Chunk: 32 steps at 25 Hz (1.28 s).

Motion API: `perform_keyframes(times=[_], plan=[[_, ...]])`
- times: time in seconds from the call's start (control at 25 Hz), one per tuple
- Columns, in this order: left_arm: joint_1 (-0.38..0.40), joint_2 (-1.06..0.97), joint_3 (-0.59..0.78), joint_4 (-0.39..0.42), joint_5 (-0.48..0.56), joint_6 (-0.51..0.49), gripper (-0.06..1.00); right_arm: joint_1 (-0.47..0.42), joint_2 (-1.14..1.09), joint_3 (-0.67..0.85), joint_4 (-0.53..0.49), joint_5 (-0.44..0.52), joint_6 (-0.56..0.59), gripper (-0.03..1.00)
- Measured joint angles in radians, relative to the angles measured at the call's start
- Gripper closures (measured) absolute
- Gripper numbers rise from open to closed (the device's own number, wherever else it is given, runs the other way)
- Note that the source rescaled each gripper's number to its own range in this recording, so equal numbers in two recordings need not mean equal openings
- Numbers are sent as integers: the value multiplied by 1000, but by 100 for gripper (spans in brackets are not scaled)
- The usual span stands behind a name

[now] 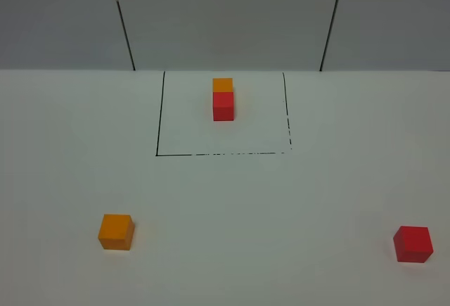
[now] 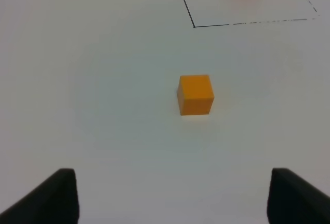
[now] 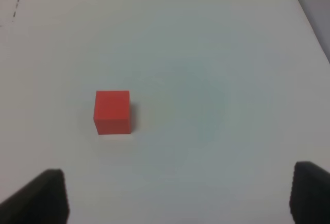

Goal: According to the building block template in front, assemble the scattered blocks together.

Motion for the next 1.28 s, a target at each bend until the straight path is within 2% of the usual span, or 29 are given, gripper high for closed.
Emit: perform_keyframes(times=[1.28], plan=[[0, 0, 0, 0, 0, 0, -2, 0, 0, 0, 0, 0, 0, 24]])
